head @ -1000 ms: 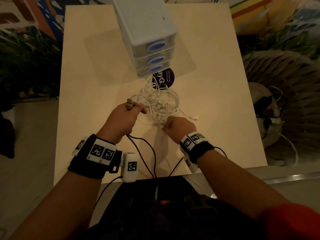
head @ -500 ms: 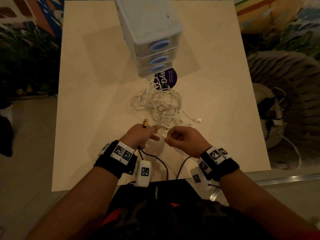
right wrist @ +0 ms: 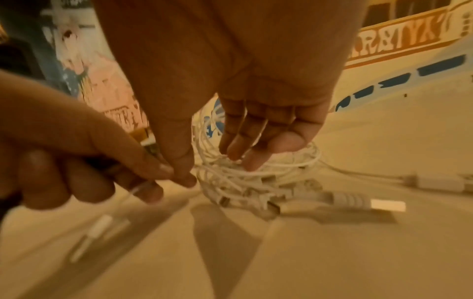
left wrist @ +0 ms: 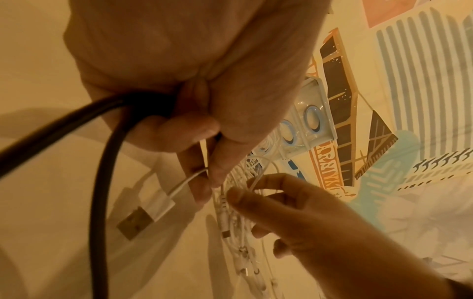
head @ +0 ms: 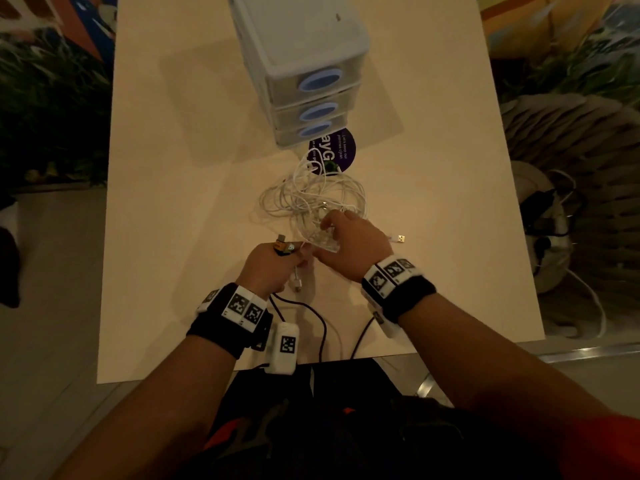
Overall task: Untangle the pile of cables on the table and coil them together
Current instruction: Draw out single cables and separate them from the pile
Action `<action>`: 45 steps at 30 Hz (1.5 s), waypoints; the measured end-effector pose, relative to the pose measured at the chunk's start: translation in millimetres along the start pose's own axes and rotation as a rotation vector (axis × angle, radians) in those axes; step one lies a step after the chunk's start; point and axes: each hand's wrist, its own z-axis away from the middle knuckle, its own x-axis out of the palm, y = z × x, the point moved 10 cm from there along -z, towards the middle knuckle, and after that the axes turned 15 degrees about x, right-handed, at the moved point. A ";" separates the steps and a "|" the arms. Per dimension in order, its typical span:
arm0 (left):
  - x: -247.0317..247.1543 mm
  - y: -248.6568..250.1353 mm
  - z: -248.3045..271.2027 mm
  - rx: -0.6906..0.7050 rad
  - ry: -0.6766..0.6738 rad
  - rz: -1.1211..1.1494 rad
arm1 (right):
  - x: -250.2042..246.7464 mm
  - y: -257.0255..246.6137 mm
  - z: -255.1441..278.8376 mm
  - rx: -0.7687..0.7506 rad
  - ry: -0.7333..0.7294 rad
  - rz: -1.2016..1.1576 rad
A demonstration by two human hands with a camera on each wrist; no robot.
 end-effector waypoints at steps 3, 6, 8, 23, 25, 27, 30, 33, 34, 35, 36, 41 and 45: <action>0.1 4.0 -0.4 0.019 0.000 0.033 | -0.9 2.1 -7.4 0.015 0.078 0.070; -2.8 4.7 -0.9 0.015 0.012 0.058 | -7.6 7.4 -10.8 0.006 0.117 0.022; -4.1 3.5 -1.0 0.003 0.015 0.077 | -11.8 11.4 -12.8 0.008 0.127 -0.009; 6.1 20.4 -12.8 0.028 0.026 0.121 | -6.7 7.2 -11.9 -0.088 -0.007 -0.178; 6.2 23.7 -16.7 0.059 0.034 0.097 | -5.9 3.2 -7.6 -0.143 -0.003 -0.175; 7.5 25.0 -18.9 0.073 0.036 0.084 | -7.2 0.2 -4.5 -0.182 0.000 -0.196; 7.2 22.0 -19.6 0.054 0.045 0.106 | -4.3 -2.3 -2.3 -0.201 -0.050 -0.169; 7.6 16.9 -22.1 0.035 0.022 0.117 | -1.9 11.0 -5.6 -0.062 -0.147 -0.297; 8.4 15.9 -23.0 0.030 0.008 0.121 | -3.3 18.0 -8.2 0.009 -0.161 -0.384; 9.6 16.1 -23.5 0.031 -0.007 0.124 | -4.5 24.0 -10.6 0.071 -0.165 -0.463; 10.8 16.1 -24.2 0.036 -0.020 0.125 | -6.5 28.0 -12.3 0.118 -0.158 -0.521; 12.6 21.4 -23.6 0.080 -0.021 0.106 | -23.3 34.5 -24.2 0.200 -0.048 -0.497; 14.8 21.1 -23.0 0.070 -0.013 0.112 | -20.8 32.1 -32.8 0.163 -0.058 -0.417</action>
